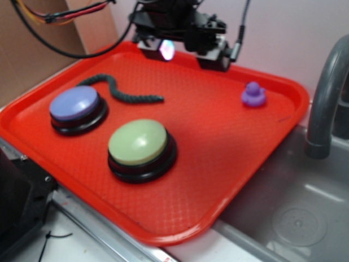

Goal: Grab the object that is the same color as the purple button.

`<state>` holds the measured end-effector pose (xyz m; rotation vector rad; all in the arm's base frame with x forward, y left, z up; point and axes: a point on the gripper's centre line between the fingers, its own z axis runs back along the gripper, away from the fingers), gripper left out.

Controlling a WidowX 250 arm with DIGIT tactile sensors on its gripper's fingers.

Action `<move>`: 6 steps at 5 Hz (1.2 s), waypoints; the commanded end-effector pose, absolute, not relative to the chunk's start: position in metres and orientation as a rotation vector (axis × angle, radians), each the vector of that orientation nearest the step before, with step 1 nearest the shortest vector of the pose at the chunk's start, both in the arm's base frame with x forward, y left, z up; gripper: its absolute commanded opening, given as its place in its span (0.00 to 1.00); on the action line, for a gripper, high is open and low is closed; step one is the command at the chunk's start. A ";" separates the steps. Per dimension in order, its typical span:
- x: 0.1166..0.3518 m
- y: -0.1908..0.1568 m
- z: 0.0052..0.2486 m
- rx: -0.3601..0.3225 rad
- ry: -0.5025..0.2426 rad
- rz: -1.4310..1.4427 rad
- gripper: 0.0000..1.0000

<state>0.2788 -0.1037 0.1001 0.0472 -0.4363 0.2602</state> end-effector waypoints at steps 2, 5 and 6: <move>0.330 -0.125 0.080 0.028 -0.507 0.186 1.00; 0.356 -0.132 0.047 0.028 -0.454 0.132 1.00; 0.358 -0.131 0.033 0.051 -0.419 0.148 1.00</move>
